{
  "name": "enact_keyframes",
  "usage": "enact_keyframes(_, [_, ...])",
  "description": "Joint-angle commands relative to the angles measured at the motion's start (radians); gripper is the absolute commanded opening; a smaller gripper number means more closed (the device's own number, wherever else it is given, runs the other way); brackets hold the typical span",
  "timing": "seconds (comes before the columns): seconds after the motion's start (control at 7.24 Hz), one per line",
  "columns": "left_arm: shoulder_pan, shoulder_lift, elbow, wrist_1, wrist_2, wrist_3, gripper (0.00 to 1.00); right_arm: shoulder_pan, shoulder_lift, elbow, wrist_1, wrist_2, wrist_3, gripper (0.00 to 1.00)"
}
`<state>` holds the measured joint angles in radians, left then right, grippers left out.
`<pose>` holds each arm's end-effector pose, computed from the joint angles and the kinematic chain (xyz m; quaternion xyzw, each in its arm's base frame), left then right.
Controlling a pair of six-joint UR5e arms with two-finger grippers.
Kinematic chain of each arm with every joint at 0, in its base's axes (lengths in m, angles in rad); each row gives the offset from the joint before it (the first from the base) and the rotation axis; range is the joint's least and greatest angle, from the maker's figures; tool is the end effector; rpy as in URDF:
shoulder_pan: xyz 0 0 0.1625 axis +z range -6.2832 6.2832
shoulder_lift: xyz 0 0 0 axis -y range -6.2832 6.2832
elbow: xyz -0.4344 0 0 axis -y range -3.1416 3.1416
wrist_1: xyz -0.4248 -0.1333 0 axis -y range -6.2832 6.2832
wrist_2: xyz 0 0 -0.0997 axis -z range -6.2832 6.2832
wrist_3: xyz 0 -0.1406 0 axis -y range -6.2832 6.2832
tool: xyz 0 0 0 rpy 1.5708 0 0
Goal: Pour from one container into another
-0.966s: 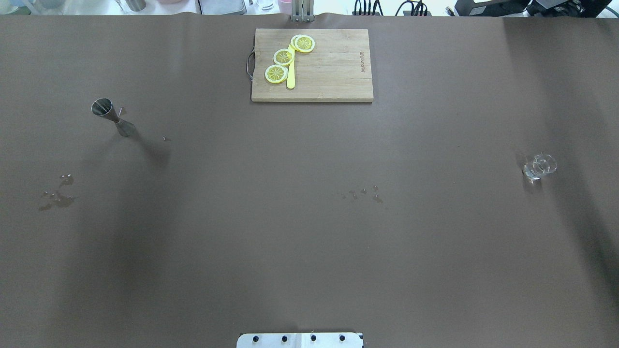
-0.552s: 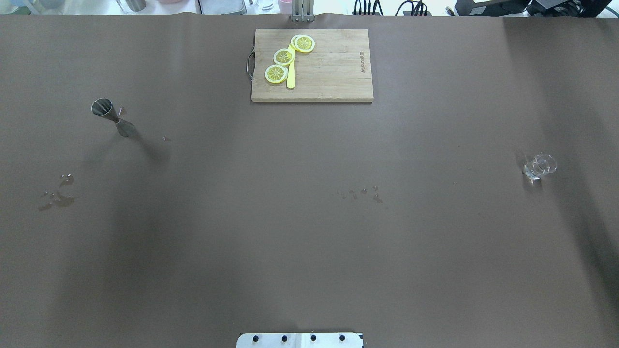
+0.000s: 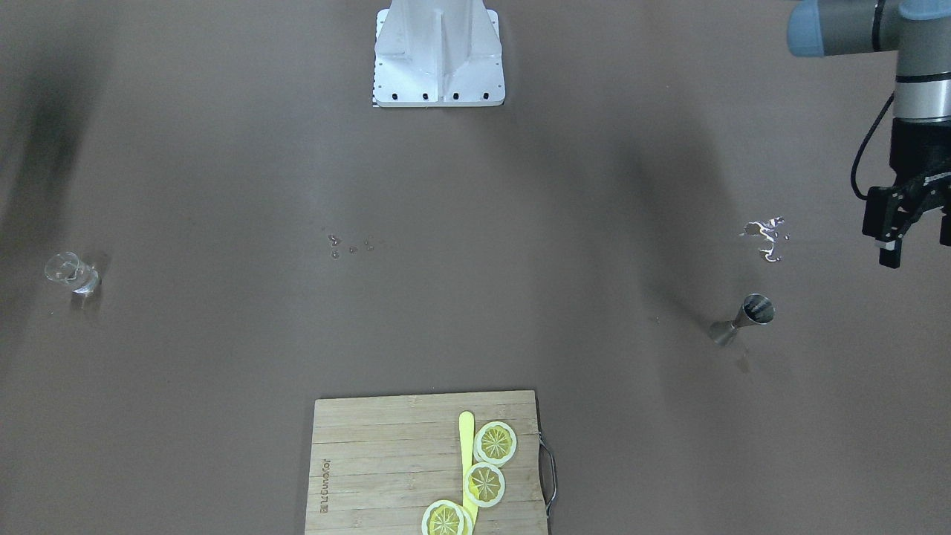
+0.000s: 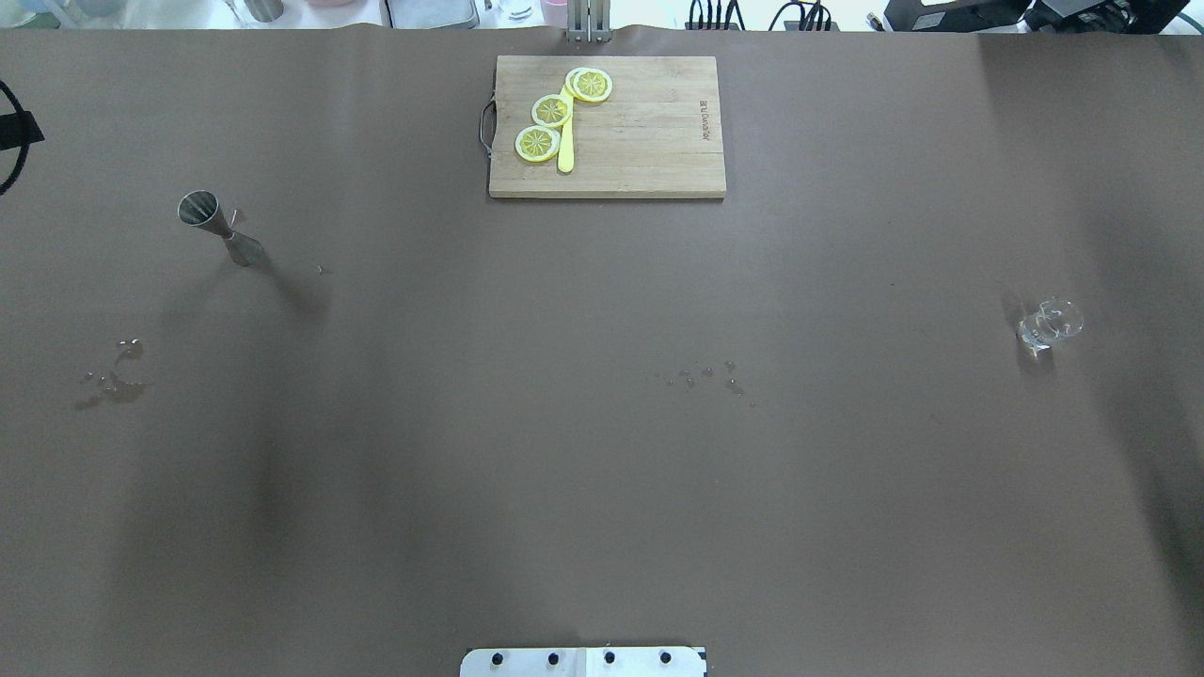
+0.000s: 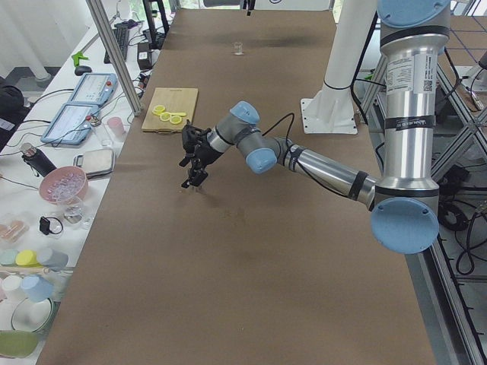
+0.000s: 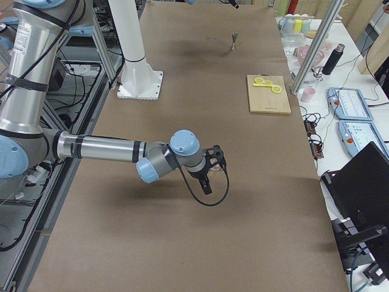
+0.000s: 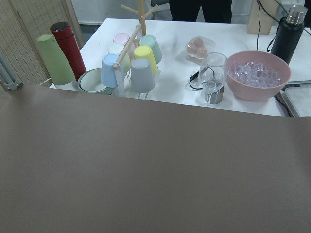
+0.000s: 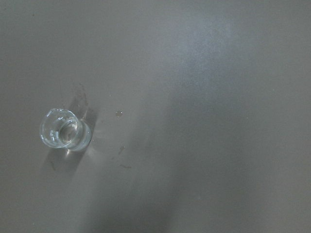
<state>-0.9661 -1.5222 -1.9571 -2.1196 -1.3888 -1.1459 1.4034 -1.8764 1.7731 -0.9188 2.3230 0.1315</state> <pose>0.1820 -0.5426 0.4658 0.3367 0.2753 -0.2780 0.8565 -0.0350 -0.4306 0.6562 0.1965 -0.3871 -0.1156 0.8934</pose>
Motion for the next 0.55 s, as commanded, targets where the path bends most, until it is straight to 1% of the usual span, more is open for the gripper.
enact_keyframes(0.0, [0.142,-0.001,0.001,-0.003,0.256,-0.119,0.98,-0.032,-0.013,-0.030,0.102,0.004,-0.136,1.00])
enact_keyframes(0.14, [0.206,0.001,0.004,-0.002,0.369,-0.183,0.98,-0.032,-0.015,-0.032,0.121,0.031,-0.139,1.00])
enact_keyframes(0.28, [0.258,0.001,0.006,-0.002,0.493,-0.193,0.98,-0.034,-0.013,-0.032,0.139,0.047,-0.144,1.00])
enact_keyframes(0.41, [0.318,-0.004,0.010,-0.002,0.560,-0.195,0.98,-0.065,-0.012,-0.034,0.200,0.035,-0.144,1.00])
